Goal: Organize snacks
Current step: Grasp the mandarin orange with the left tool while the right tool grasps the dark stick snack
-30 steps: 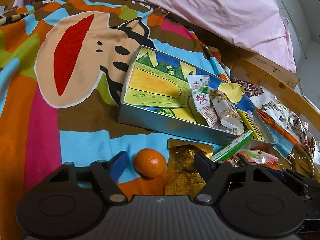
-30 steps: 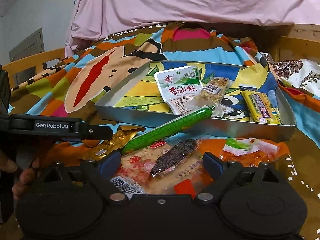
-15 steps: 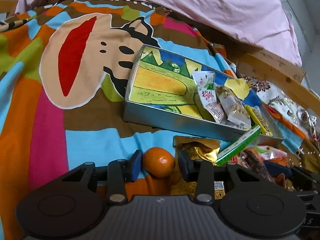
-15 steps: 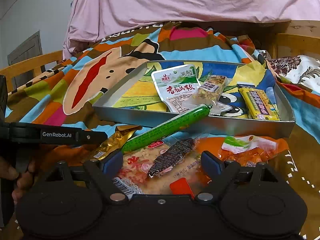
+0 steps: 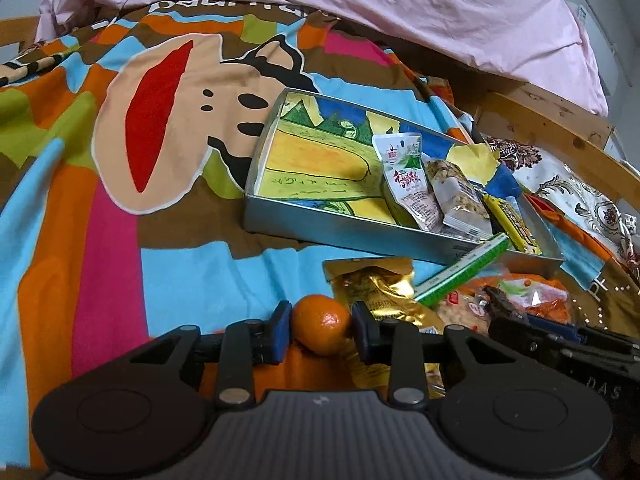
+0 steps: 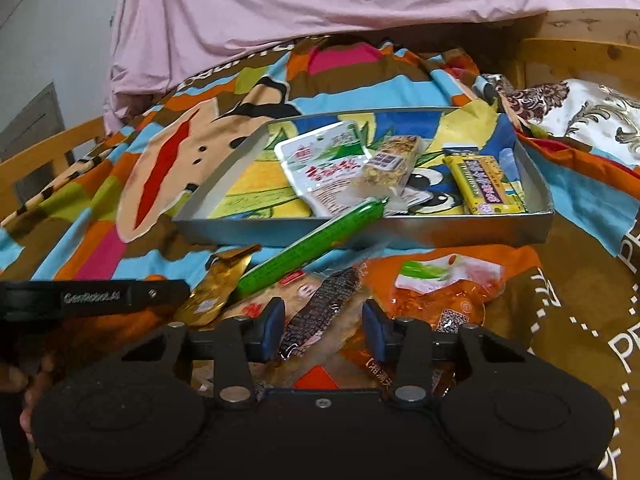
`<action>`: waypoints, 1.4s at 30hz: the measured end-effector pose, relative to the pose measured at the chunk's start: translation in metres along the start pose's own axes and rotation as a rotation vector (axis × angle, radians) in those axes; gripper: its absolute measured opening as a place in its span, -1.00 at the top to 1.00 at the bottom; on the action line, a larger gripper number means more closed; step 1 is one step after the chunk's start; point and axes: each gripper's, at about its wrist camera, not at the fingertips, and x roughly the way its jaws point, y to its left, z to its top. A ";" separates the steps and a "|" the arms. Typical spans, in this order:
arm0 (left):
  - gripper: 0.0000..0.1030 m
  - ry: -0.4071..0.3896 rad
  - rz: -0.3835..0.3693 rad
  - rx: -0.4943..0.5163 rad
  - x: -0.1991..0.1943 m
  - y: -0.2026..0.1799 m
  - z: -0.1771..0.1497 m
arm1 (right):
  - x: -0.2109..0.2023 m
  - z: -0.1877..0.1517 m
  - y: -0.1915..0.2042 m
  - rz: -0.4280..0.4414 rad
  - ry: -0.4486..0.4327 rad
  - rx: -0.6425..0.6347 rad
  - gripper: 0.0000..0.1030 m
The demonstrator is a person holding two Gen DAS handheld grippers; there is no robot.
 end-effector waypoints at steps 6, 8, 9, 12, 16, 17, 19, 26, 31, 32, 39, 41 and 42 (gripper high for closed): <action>0.31 0.016 0.002 -0.056 -0.017 -0.008 -0.010 | -0.016 -0.004 0.005 0.029 0.015 -0.013 0.12; 0.32 0.018 0.003 -0.070 -0.022 -0.009 -0.017 | -0.016 -0.004 0.006 0.032 0.020 -0.016 0.08; 0.32 0.016 0.005 -0.075 -0.024 -0.009 -0.021 | -0.016 -0.004 0.005 0.034 0.019 -0.013 0.06; 0.32 0.015 0.003 -0.086 -0.023 -0.007 -0.021 | -0.012 -0.004 0.005 0.054 0.021 -0.007 -0.12; 0.32 0.014 -0.002 -0.109 -0.019 -0.004 -0.022 | -0.003 -0.006 0.007 0.072 0.035 -0.014 -0.32; 0.32 0.014 -0.003 -0.111 -0.019 -0.003 -0.023 | -0.001 -0.007 0.008 0.074 0.035 -0.019 -0.37; 0.32 0.013 -0.008 -0.121 -0.017 -0.002 -0.023 | 0.000 -0.008 0.010 0.073 0.033 -0.032 -0.37; 0.32 0.009 -0.013 -0.138 -0.017 -0.001 -0.023 | -0.012 -0.012 0.017 0.055 0.026 -0.067 -0.04; 0.32 0.009 -0.014 -0.141 -0.018 -0.001 -0.023 | -0.019 -0.014 0.031 0.035 0.001 -0.172 0.27; 0.32 0.009 -0.014 -0.141 -0.018 -0.001 -0.023 | -0.019 -0.014 0.034 0.038 -0.005 -0.192 0.30; 0.32 0.005 -0.006 -0.130 -0.018 -0.002 -0.022 | -0.017 -0.014 0.037 0.054 -0.018 -0.223 0.37; 0.32 0.004 -0.001 -0.123 -0.017 -0.003 -0.022 | -0.016 -0.013 0.035 0.066 -0.012 -0.201 0.35; 0.32 0.003 0.001 -0.121 -0.017 -0.004 -0.022 | -0.016 -0.012 0.034 0.072 -0.009 -0.189 0.32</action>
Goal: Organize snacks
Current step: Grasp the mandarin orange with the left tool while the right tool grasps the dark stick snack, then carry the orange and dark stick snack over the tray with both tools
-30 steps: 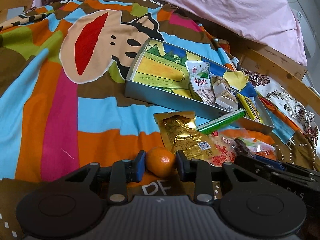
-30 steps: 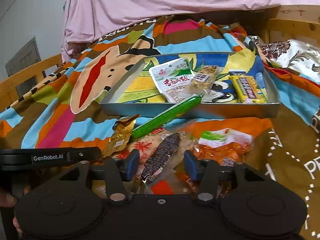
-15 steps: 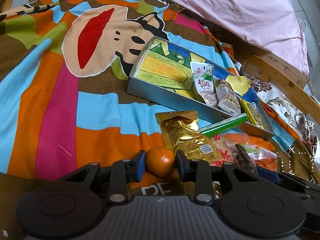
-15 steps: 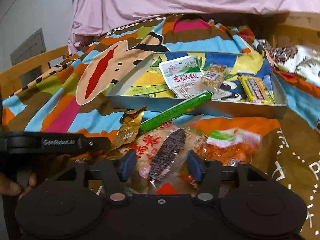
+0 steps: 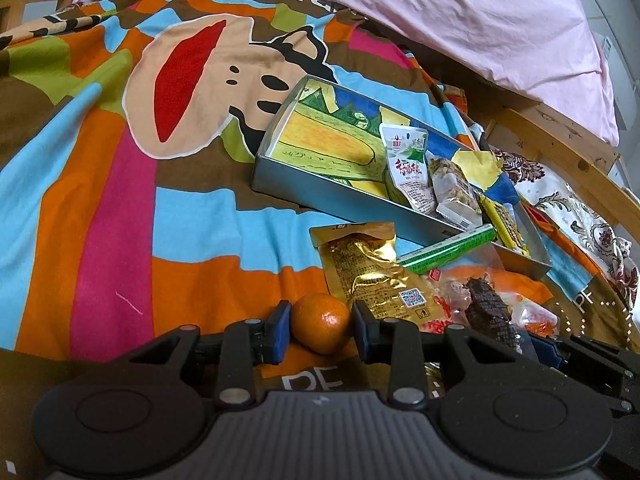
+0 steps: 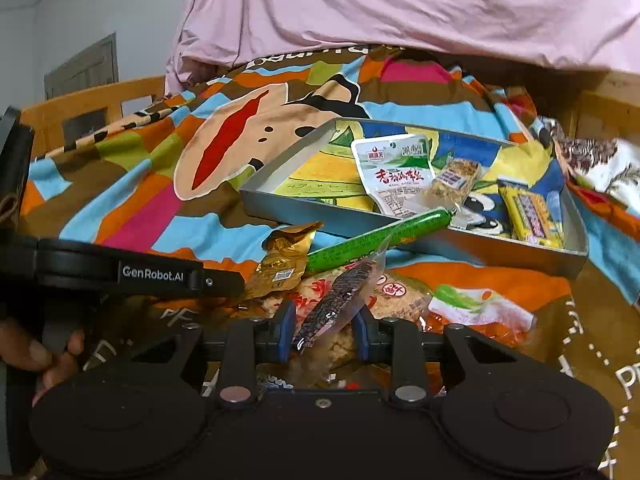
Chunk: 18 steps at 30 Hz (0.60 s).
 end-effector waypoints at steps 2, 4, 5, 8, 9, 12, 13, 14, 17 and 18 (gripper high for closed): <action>0.32 0.000 0.000 -0.001 0.000 0.000 0.000 | 0.000 0.000 -0.002 0.019 0.000 0.019 0.16; 0.32 -0.001 -0.002 -0.003 0.000 0.000 0.000 | 0.000 0.000 -0.004 0.048 -0.003 0.041 0.12; 0.32 -0.001 -0.002 -0.003 0.000 0.000 0.000 | -0.001 0.000 -0.004 0.053 -0.004 0.045 0.12; 0.32 -0.002 -0.003 -0.004 0.000 0.000 0.000 | -0.002 0.001 -0.004 0.065 -0.007 0.060 0.27; 0.32 -0.002 -0.005 -0.006 -0.001 0.001 0.000 | -0.002 0.001 -0.004 0.067 -0.007 0.068 0.32; 0.32 -0.007 -0.003 0.000 -0.004 0.000 0.001 | -0.006 0.001 -0.007 0.058 -0.008 0.086 0.47; 0.32 -0.009 0.000 0.005 -0.005 -0.001 0.000 | -0.008 0.002 -0.006 0.055 -0.011 0.081 0.54; 0.32 -0.010 0.000 0.009 -0.007 -0.003 0.000 | -0.010 0.002 -0.005 0.048 -0.014 0.071 0.66; 0.32 -0.019 -0.008 0.019 -0.015 -0.009 -0.002 | -0.018 0.001 0.002 0.033 -0.019 0.027 0.70; 0.32 -0.023 -0.011 0.023 -0.018 -0.011 -0.003 | -0.020 0.000 0.005 0.028 -0.019 0.009 0.70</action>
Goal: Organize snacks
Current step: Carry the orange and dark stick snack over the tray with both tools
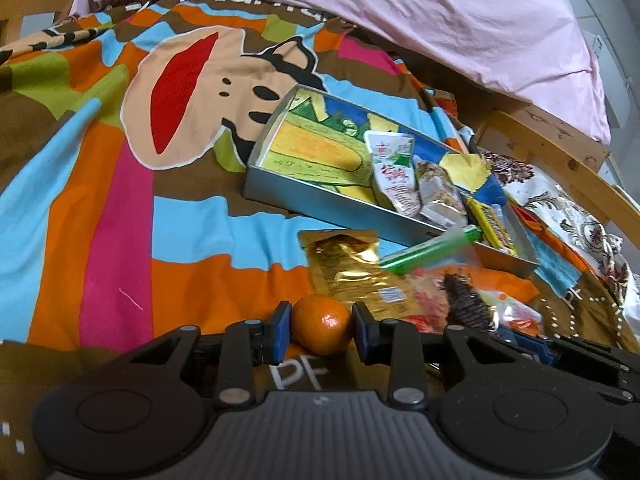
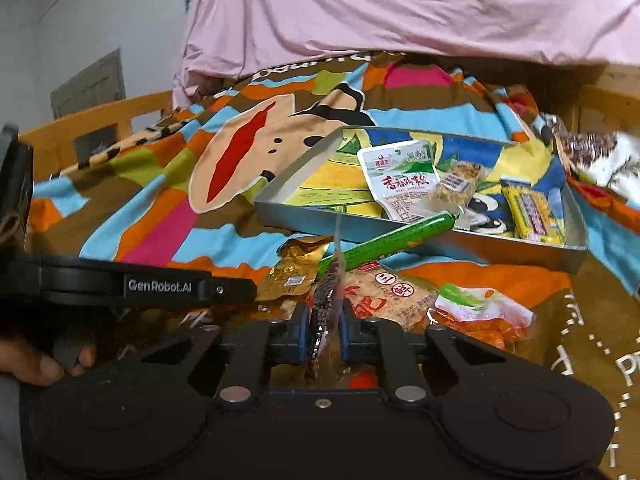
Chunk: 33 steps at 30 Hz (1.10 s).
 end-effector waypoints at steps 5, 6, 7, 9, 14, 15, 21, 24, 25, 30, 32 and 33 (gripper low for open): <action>0.32 -0.034 -0.003 0.010 -0.018 -0.008 -0.004 | -0.014 -0.003 0.008 -0.018 -0.012 -0.041 0.74; 0.32 -0.047 -0.004 0.013 -0.023 -0.010 -0.005 | -0.018 -0.002 0.008 -0.022 -0.020 -0.042 0.74; 0.32 -0.056 -0.006 0.016 -0.028 -0.012 -0.006 | -0.022 -0.002 0.008 -0.026 -0.032 -0.042 0.74; 0.32 -0.073 -0.007 0.020 -0.038 -0.016 -0.008 | -0.030 -0.001 0.007 -0.030 -0.051 -0.037 0.74; 0.32 -0.097 -0.006 0.023 -0.057 -0.026 -0.013 | -0.048 0.002 0.009 -0.041 -0.092 -0.049 0.74; 0.32 -0.103 -0.005 0.024 -0.061 -0.029 -0.013 | -0.051 0.002 0.010 -0.047 -0.102 -0.051 0.74; 0.32 -0.141 -0.006 0.030 -0.075 -0.045 -0.008 | -0.081 0.011 -0.001 -0.106 -0.205 -0.079 0.74; 0.32 -0.154 -0.006 0.038 -0.078 -0.055 -0.003 | -0.093 0.021 -0.014 -0.124 -0.257 -0.076 0.74; 0.32 -0.158 -0.009 0.036 -0.078 -0.058 0.000 | -0.095 0.025 -0.019 -0.128 -0.273 -0.081 0.74; 0.32 -0.171 -0.032 0.012 -0.064 -0.073 0.024 | -0.089 0.047 -0.047 -0.138 -0.324 -0.084 0.74; 0.32 -0.173 -0.037 -0.006 -0.054 -0.079 0.035 | -0.079 0.057 -0.059 -0.140 -0.336 -0.065 0.74; 0.32 -0.172 -0.040 -0.008 -0.047 -0.082 0.042 | -0.073 0.063 -0.066 -0.141 -0.343 -0.050 0.74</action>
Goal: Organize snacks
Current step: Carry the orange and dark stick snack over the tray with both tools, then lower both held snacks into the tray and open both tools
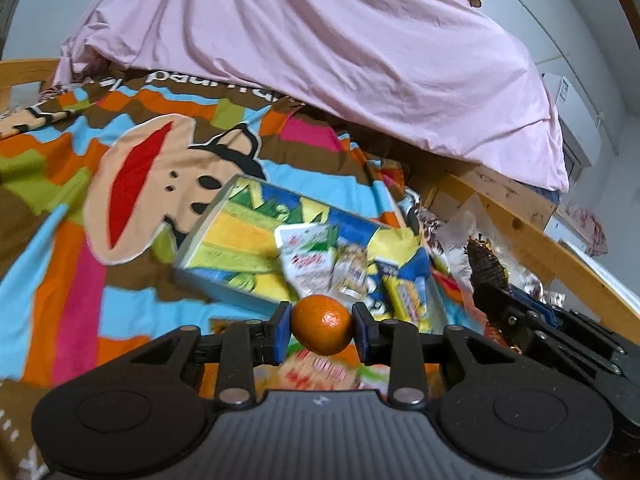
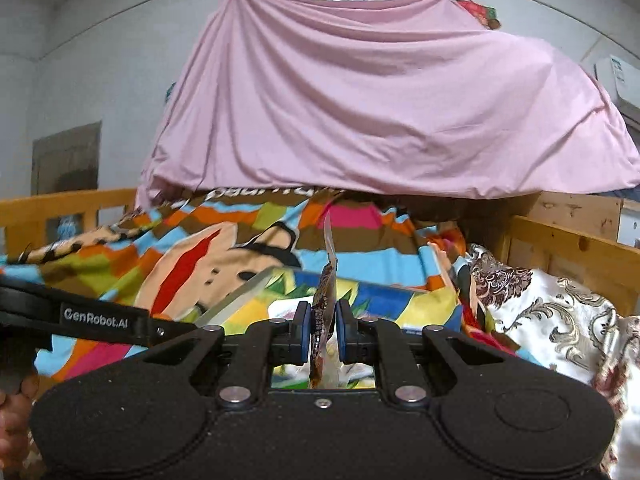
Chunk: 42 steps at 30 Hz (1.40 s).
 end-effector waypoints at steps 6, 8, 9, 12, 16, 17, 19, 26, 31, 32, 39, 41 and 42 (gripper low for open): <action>0.32 -0.005 0.004 -0.040 0.050 -0.009 0.032 | 0.056 0.012 -0.041 -0.013 -0.040 0.123 0.74; 0.32 -0.006 0.014 -0.032 0.068 -0.011 0.041 | 0.074 0.009 -0.053 -0.024 -0.042 0.187 0.74; 0.32 -0.006 0.017 -0.028 0.078 -0.011 0.045 | 0.082 0.006 -0.060 -0.035 -0.043 0.216 0.74; 0.32 0.034 0.002 -0.020 0.115 -0.008 0.056 | 0.105 -0.004 -0.072 -0.049 -0.032 0.266 0.73; 0.32 0.093 0.003 0.045 0.167 -0.012 0.067 | 0.131 -0.022 -0.081 -0.043 0.018 0.296 0.73; 0.32 0.104 0.000 0.059 0.177 -0.013 0.067 | 0.136 -0.026 -0.081 -0.040 0.029 0.305 0.73; 0.32 0.126 -0.003 0.065 0.194 -0.015 0.065 | 0.147 -0.036 -0.083 -0.043 0.061 0.321 0.73; 0.32 0.175 0.028 0.079 0.223 -0.010 0.048 | 0.170 -0.059 -0.089 -0.052 0.148 0.405 0.73; 0.32 0.192 0.046 0.096 0.233 -0.012 0.041 | 0.173 -0.062 -0.088 -0.048 0.170 0.413 0.72; 0.32 0.190 0.047 0.093 0.233 -0.012 0.040 | 0.174 -0.062 -0.088 -0.048 0.175 0.413 0.72; 0.18 0.194 0.038 0.046 0.232 -0.010 0.044 | 0.178 -0.065 -0.087 -0.054 0.207 0.408 0.58; 0.03 0.193 0.035 0.038 0.230 -0.010 0.045 | 0.178 -0.064 -0.085 -0.053 0.208 0.393 0.44; -0.03 0.190 0.032 0.032 0.228 -0.010 0.045 | 0.177 -0.063 -0.084 -0.053 0.207 0.382 0.41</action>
